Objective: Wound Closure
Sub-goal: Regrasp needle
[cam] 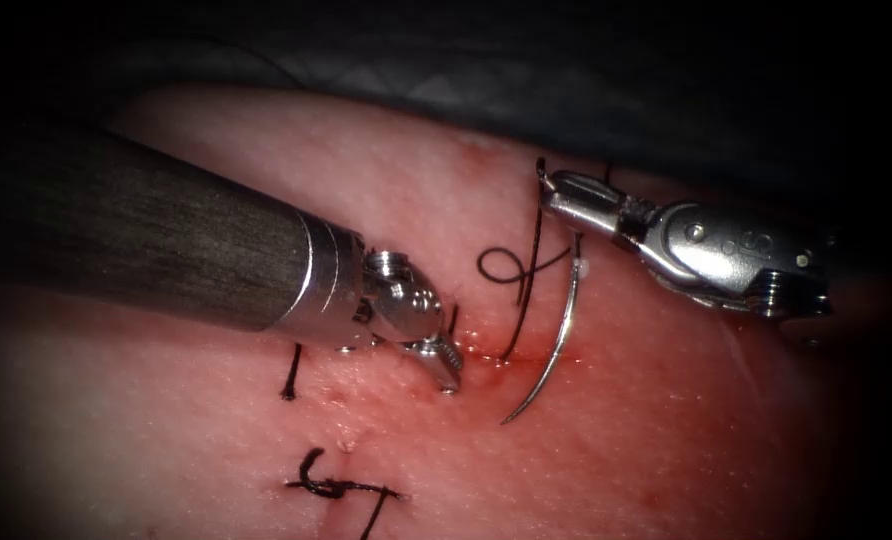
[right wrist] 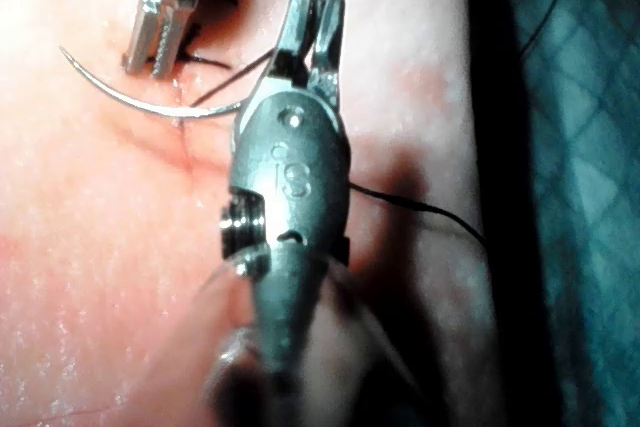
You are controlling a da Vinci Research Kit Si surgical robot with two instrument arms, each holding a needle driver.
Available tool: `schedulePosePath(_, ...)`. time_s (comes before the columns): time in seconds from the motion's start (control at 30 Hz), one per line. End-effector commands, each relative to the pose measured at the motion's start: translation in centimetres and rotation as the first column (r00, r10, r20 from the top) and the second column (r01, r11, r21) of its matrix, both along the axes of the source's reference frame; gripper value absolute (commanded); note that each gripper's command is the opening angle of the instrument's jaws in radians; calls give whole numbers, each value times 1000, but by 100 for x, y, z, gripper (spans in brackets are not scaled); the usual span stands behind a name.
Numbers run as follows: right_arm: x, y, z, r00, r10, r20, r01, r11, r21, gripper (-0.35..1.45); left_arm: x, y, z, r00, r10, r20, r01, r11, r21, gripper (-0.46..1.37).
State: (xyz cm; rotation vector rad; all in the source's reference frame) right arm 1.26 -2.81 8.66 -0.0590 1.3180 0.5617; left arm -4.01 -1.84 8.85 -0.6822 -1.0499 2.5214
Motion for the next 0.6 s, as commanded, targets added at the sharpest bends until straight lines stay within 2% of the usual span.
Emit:
schedulePosePath(0.03, 0, 0, 0, 1000, 5, 2, -5, 1000, -1, -35, 1, 1, 0, 1000, -5, 9, 5, 1000, 2, 7)
schedulePosePath(0.13, 0, 0, 0, 1000, 5, 2, -5, 1000, -1, -35, 1, 2, -2, 1000, -11, 19, 11, 1000, 3, 19)
schedulePosePath(0.2, 0, 0, 0, 1000, 5, 2, -5, 1000, -1, -35, 1, 5, -4, 999, -22, 31, 22, 1000, 0, 18)
schedulePosePath(0.33, 0, 0, 0, 1000, 5, 2, -5, 1000, -1, -35, 4, 11, -9, 996, -70, 52, 71, 997, -15, -7)
schedulePosePath(0.37, 0, 0, 0, 1000, 5, 2, -5, 1000, -1, -35, 5, 13, -11, 994, -98, 57, 99, 995, -19, -29)
schedulePosePath(0.53, 0, 0, 0, 1000, 5, 2, -5, 1000, -1, -35, 10, 17, -19, 984, -155, 90, 155, 988, 8, -32)
schedulePosePath(0.6, 0, 0, 0, 1000, 5, 2, -5, 1000, -1, -35, 12, 18, -25, 973, -217, 82, 214, 976, 37, -34)
